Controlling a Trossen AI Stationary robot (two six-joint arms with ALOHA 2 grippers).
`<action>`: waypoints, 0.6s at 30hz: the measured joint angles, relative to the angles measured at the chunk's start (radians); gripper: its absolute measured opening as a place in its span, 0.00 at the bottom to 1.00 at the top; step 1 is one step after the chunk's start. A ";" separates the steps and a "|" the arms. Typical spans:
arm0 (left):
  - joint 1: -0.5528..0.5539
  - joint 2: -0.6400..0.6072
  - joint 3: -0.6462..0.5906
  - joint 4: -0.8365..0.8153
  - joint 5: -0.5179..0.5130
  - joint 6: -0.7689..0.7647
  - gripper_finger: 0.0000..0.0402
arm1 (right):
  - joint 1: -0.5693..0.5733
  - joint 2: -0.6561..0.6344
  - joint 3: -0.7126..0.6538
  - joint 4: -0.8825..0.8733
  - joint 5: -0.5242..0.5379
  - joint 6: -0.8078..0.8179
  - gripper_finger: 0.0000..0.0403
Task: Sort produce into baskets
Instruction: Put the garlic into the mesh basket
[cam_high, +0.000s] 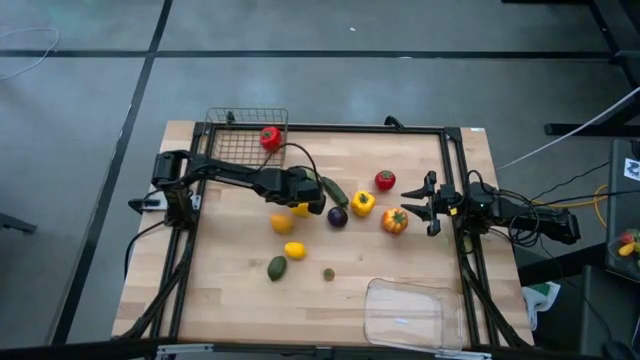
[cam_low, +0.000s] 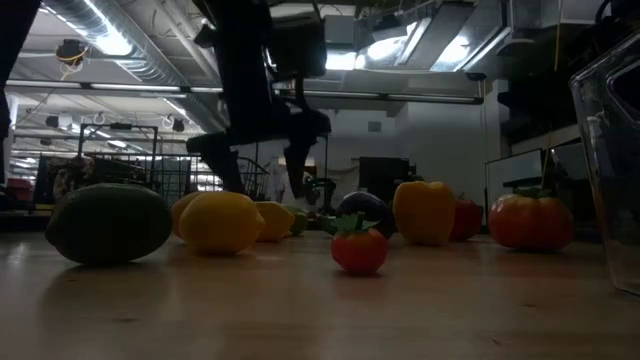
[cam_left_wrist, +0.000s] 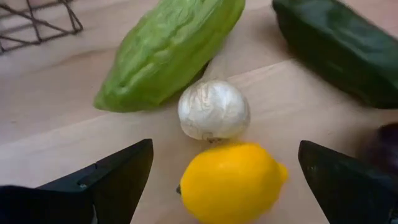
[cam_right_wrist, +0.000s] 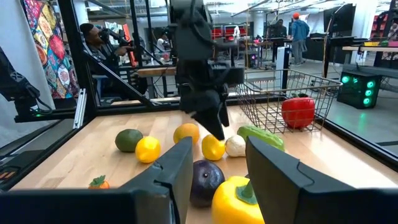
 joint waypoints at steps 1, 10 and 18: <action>0.001 0.008 0.000 0.005 0.000 -0.011 0.98 | 0.000 0.000 0.000 0.000 0.000 0.000 0.36; 0.020 0.076 0.000 0.079 -0.001 -0.052 0.98 | 0.000 0.000 0.000 0.001 0.001 0.000 0.36; 0.043 0.113 0.000 0.096 -0.008 -0.046 0.91 | 0.000 0.000 0.000 0.000 0.002 0.000 0.36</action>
